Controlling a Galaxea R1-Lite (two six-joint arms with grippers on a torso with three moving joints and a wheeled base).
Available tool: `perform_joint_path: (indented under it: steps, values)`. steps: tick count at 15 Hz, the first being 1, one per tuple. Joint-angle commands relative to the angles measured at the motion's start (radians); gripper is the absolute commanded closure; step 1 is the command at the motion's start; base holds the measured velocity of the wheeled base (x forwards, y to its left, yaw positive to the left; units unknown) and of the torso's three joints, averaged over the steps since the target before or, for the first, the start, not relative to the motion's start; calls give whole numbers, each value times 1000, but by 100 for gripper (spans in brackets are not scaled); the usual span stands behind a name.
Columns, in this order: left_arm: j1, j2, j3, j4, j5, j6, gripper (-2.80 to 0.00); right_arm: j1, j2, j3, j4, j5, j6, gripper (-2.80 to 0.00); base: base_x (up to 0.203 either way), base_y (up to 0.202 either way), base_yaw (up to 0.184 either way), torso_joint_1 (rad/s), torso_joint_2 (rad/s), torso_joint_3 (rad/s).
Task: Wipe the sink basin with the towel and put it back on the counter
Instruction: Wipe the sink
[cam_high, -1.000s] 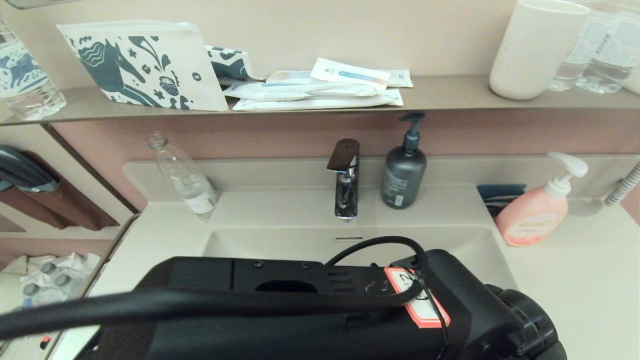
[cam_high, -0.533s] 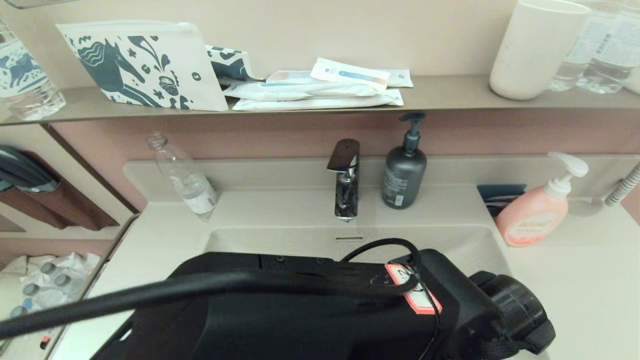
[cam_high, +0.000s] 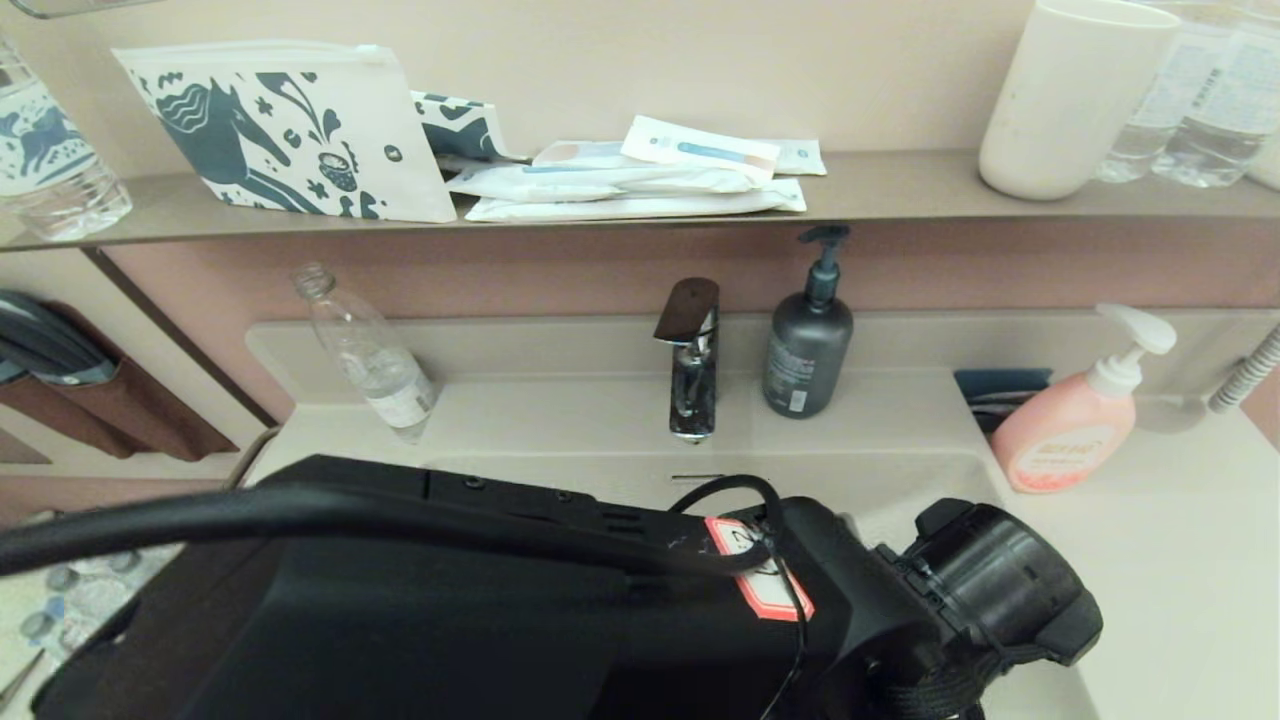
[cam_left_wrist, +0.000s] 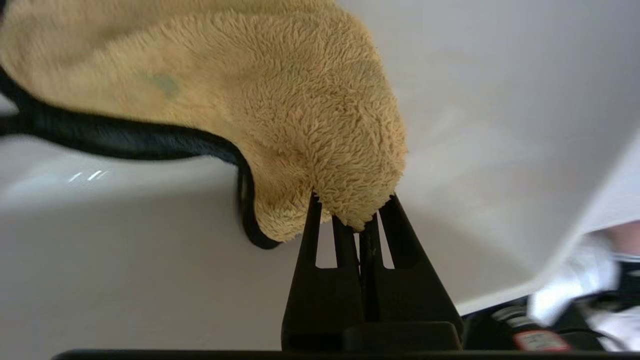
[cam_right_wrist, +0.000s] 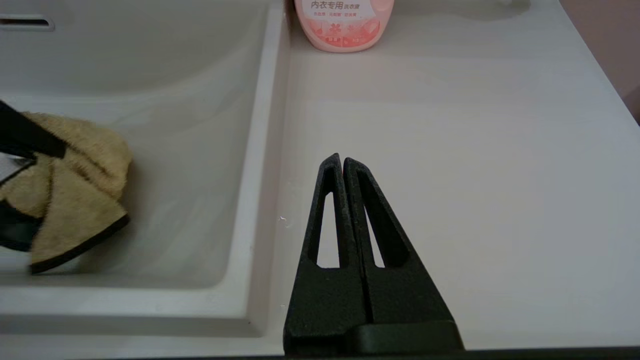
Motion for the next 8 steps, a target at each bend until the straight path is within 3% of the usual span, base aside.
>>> perform_joint_path:
  steps: [1, 5, 8]
  values:
    - [2, -16, 56, -37, 3, -7, 0, 0, 2, -1, 0, 0, 0, 0, 0, 0, 0, 0, 0, 0]
    - [3, -13, 169, -213, 10, -5, 0, 0, 2, 0, 0, 0, 0, 0, 0, 0, 0, 0, 0, 0]
    - [-4, -12, 258, -275, 19, 39, 0, 0, 2, 0, 0, 0, 0, 0, 0, 0, 0, 0, 0, 0]
